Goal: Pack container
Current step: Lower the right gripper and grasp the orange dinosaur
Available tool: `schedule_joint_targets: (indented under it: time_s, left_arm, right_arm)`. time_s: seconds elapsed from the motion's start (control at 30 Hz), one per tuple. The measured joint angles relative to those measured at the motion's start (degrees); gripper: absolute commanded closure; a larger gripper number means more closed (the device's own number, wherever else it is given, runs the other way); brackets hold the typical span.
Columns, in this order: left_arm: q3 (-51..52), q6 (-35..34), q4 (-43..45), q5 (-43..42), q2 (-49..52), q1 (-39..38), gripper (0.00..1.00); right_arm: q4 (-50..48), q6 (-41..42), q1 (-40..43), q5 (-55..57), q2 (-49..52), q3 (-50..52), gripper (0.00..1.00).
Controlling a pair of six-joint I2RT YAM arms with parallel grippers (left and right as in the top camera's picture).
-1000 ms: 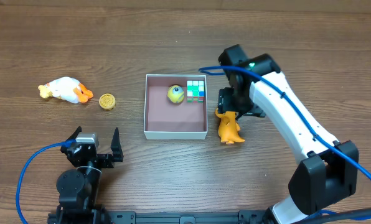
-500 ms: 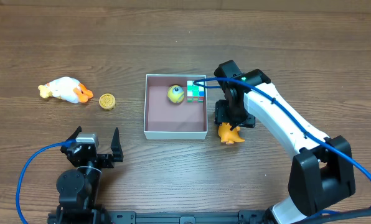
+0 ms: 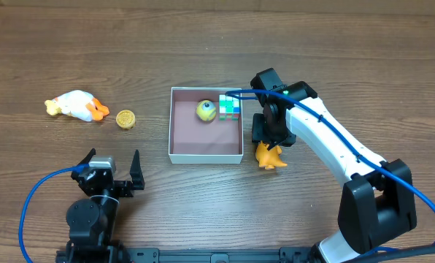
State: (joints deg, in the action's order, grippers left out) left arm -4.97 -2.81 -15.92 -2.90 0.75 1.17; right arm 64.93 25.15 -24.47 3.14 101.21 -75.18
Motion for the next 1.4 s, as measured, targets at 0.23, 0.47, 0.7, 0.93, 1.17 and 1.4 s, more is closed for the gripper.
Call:
schedule_joint_targets:
  time_s: [0.23,0.47,0.7,0.93,1.17,1.4]
  left_arm:
    - [0.0,0.0,0.0,0.0,0.0,0.0,0.0]
    - [0.0,0.02,0.0,0.0,0.0,0.0,0.0]
    - [0.0,0.0,0.0,0.0,0.0,0.0,0.0]
    - [0.0,0.02,0.0,0.0,0.0,0.0,0.0]
    - [0.0,0.0,0.0,0.0,0.0,0.0,0.0]
    - [0.0,0.0,0.0,0.0,0.0,0.0,0.0]
  right_arm:
    - [-0.9,0.07,0.0,-0.17,-0.02,2.4,0.55]
    - [-0.92,0.09,0.0,-0.35,-0.02,2.56,0.69]
    - [-1.05,0.02,0.0,-0.42,-0.02,2.56,0.86]
    - [-1.14,-0.35,0.0,-0.35,-0.02,2.56,0.94]
    - [-0.74,-1.14,0.0,0.63,-0.02,2.54,0.96]
    - [2.43,-2.27,0.0,4.42,-0.02,-1.51,0.96]
